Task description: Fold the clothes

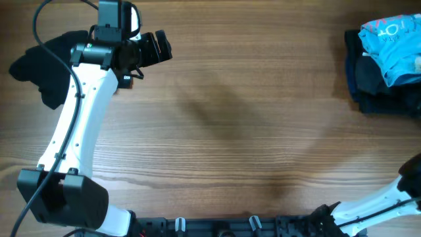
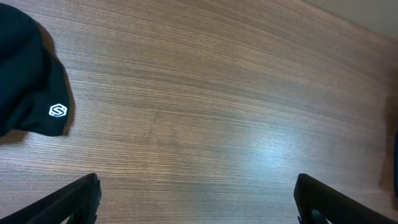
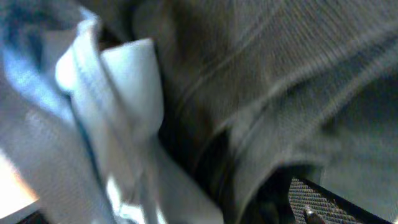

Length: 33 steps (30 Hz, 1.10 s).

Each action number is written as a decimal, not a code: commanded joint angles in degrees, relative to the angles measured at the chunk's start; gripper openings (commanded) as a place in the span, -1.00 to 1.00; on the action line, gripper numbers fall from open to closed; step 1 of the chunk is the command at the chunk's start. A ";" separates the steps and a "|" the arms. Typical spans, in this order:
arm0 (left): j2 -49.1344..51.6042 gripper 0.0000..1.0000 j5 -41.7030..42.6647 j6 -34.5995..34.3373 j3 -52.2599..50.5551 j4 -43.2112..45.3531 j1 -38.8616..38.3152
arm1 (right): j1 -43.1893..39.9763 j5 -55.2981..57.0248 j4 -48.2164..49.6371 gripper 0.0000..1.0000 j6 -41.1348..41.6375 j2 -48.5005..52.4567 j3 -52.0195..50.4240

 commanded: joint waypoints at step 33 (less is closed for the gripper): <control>-34.77 1.00 -1.25 0.92 0.79 -17.59 -0.22 | 5.55 -14.08 -23.58 0.99 -44.59 -52.57 0.74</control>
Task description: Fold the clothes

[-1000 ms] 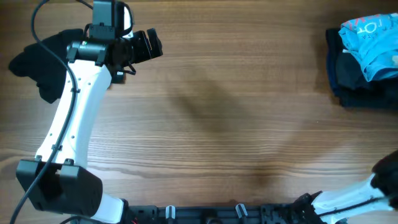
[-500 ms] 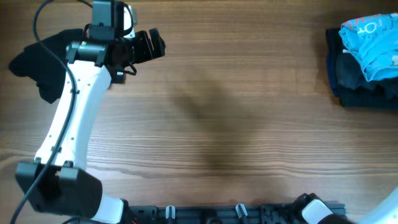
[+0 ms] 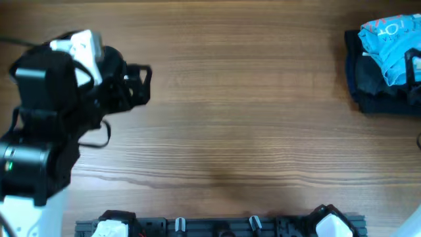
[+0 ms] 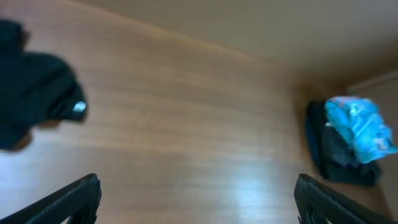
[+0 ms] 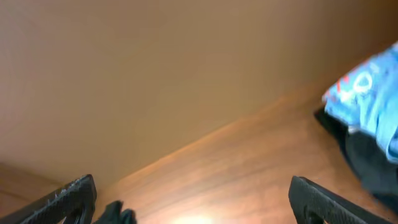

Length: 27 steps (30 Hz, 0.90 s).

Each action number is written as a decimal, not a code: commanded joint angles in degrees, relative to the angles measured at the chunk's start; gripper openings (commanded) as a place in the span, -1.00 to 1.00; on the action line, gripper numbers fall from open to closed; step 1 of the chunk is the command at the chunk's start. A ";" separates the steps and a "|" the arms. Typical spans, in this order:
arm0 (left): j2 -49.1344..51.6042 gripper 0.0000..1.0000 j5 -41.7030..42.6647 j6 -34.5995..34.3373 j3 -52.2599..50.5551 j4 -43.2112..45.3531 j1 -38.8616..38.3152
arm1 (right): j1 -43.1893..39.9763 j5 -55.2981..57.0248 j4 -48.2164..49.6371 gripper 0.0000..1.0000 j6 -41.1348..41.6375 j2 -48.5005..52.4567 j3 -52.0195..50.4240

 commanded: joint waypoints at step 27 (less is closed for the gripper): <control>-3.96 0.99 -2.58 0.74 0.37 -9.42 -0.20 | 0.17 1.86 -1.44 0.99 -1.09 24.65 0.22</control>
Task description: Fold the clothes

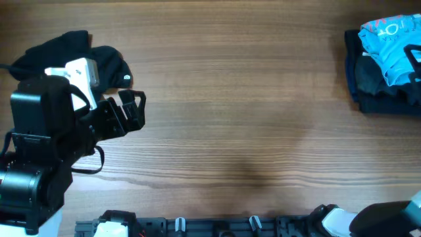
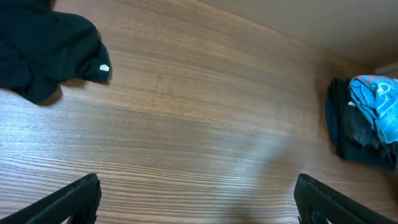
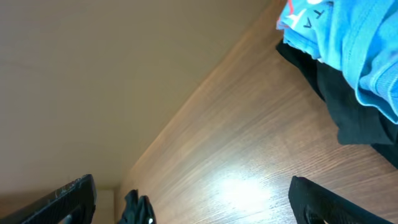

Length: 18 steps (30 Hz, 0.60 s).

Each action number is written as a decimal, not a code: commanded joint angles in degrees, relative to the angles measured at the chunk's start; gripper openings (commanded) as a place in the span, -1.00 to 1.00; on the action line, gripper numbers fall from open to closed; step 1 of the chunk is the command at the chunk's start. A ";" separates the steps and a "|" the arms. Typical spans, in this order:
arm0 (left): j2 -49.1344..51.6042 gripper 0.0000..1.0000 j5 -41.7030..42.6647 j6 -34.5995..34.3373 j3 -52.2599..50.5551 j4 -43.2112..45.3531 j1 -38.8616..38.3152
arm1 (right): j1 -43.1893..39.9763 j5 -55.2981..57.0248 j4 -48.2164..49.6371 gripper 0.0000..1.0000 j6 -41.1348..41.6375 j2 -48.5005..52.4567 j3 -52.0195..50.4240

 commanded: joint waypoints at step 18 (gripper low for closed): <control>-6.75 0.99 -1.64 0.81 0.37 -3.74 -0.20 | 0.20 27.58 0.02 0.99 -0.98 2.23 0.22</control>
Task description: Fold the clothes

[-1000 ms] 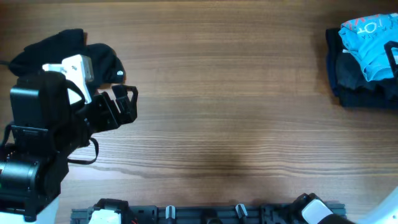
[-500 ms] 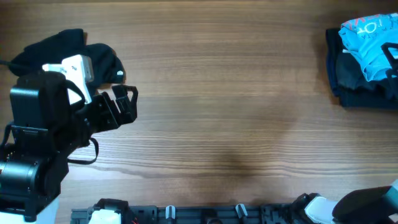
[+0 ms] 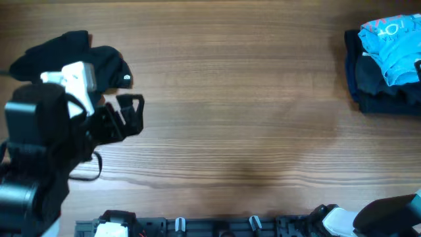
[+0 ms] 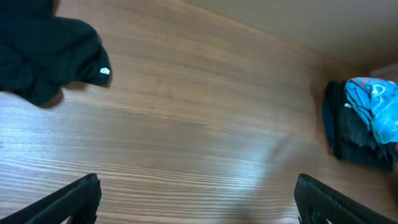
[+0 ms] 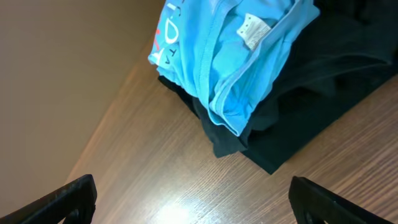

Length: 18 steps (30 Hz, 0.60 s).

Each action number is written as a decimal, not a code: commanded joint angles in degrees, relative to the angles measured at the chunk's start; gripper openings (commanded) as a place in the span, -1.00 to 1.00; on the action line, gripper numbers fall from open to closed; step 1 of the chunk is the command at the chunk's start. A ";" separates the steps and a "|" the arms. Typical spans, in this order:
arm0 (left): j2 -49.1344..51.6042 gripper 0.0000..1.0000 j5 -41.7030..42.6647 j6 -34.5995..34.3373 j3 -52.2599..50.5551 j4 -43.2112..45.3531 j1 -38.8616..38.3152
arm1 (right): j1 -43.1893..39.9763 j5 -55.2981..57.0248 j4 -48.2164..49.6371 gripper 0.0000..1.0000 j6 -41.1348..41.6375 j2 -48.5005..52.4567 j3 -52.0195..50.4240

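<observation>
A crumpled black garment with a small white logo lies at the table's far left. At the far right a light blue garment sits on top of dark clothes. My left gripper hovers open and empty just right of the black garment, and the wrist view shows bare wood between its fingertips. My right gripper is open and empty, just short of the pile, with the blue garment and the dark clothes ahead of it.
The wooden table stretches between the two heaps of clothes. The left arm's base and body fill the near left corner. The right arm's base shows at the near right edge.
My right gripper now looks down on the pile from closer, with the blue garment filling the upper view. My left gripper has barely shifted and stays open beside the black garment.
At first my left gripper was at the far left by the black garment, and my right wrist view was full of blurred cloth at the pile. Then both wrist views showed the table from farther off. Now each gripper hangs open near its own heap.
</observation>
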 commanded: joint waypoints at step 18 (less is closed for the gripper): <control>-35.47 1.00 8.37 9.79 -61.77 82.58 7.41 | 0.17 1.92 0.02 1.00 -0.94 0.61 0.22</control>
